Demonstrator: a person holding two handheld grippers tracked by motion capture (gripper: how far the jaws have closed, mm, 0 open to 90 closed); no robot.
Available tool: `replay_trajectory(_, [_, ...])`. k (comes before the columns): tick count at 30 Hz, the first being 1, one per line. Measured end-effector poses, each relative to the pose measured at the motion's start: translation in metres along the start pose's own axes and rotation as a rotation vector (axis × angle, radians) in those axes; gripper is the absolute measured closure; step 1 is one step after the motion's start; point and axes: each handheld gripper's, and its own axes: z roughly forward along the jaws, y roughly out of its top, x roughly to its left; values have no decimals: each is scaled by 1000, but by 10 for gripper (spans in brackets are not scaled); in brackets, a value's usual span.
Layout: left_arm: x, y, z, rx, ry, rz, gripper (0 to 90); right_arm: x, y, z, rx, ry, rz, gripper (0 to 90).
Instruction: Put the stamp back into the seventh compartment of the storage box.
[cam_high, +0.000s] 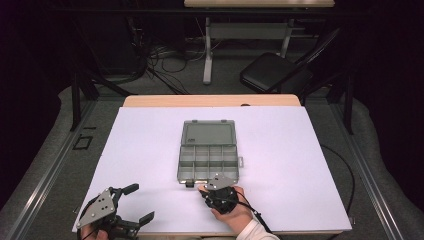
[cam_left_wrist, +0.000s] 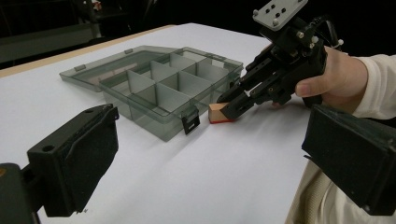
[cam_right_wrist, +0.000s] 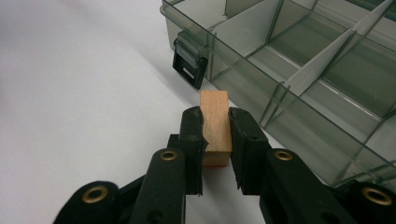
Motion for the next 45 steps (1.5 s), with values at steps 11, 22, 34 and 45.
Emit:
replay_trajectory(11, [0, 0, 0, 0, 1, 0, 34, 0, 1, -2, -13, 1, 5, 760])
replay_trajectory(22, [0, 0, 0, 0, 1, 1, 33, -1, 5, -12, -41, 11, 21, 760])
replay_trajectory(34, [0, 0, -1, -2, 0, 0, 33, -4, 9, -21, -68, 6, 31, 760])
replay_trajectory(45, [0, 0, -1, -3, 0, 0, 33, -9, 12, -30, -97, -6, 41, 760])
